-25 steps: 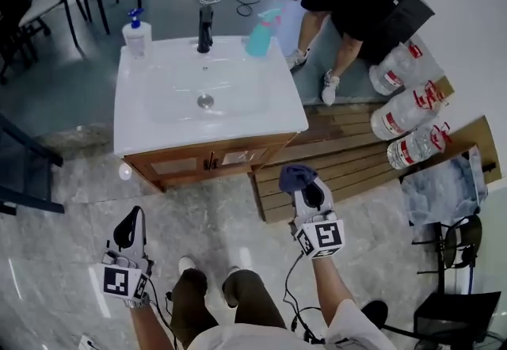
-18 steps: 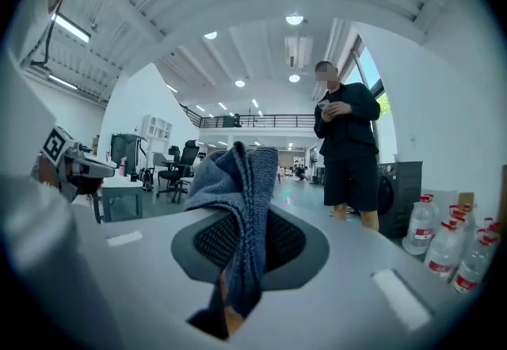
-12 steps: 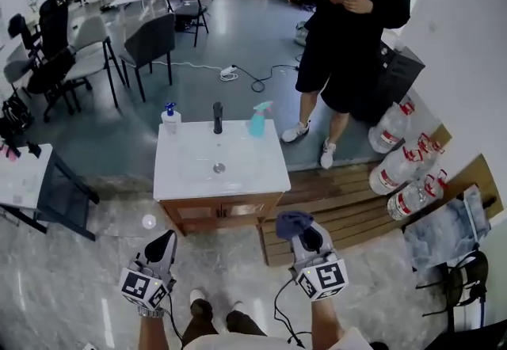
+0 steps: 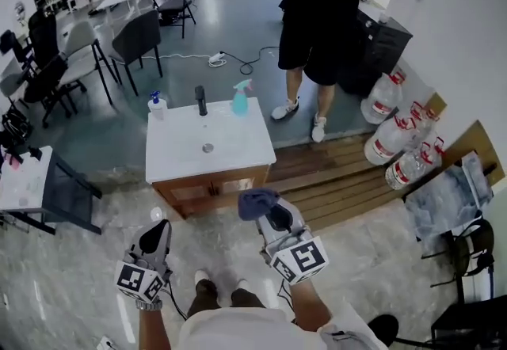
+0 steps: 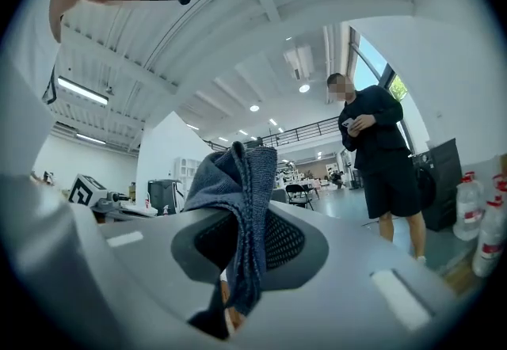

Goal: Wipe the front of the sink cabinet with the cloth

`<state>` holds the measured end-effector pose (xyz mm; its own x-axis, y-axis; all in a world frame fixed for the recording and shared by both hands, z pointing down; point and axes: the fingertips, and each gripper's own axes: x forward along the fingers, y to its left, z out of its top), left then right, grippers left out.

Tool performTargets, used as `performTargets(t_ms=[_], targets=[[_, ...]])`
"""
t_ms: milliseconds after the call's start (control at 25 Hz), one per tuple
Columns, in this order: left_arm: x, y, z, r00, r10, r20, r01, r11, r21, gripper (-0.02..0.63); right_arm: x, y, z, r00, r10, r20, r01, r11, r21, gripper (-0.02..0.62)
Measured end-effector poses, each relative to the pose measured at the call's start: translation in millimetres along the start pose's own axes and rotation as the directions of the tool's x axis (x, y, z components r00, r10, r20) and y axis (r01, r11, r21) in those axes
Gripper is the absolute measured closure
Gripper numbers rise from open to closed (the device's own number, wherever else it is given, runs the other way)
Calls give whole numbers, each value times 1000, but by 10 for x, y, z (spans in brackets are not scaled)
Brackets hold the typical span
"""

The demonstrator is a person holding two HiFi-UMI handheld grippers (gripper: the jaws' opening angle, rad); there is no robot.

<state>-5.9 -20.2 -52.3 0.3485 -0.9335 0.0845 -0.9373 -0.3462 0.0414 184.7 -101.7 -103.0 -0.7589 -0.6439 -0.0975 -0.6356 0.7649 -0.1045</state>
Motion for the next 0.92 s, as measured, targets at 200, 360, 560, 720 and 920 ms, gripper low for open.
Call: performTargets(t_ms=[200, 360, 560, 720, 920], targets=[[-53, -168, -109, 1000, 2, -16, -3, 1000, -25, 609, -153, 24, -102, 1000, 3, -22, -2, 999, 41, 534], [-5, -365, -192, 999, -41, -30, 40, 999, -25, 609, -342, -34, -131, 999, -39, -21, 40, 998, 43, 534], [-53, -474, -219, 992, -116, -44, 115, 993, -13, 609, -538, 58, -222, 995, -94, -42, 94, 995, -18, 534], [-357, -481, -187, 983, -176, -45, 177, 984, 8, 609, -712, 310, -410, 984, -142, -105, 137, 989, -55, 534], [-1144, -122, -205, 993, -112, -39, 110, 993, -35, 609, -729, 950, -564, 981, -142, -130, 144, 990, 4, 534]])
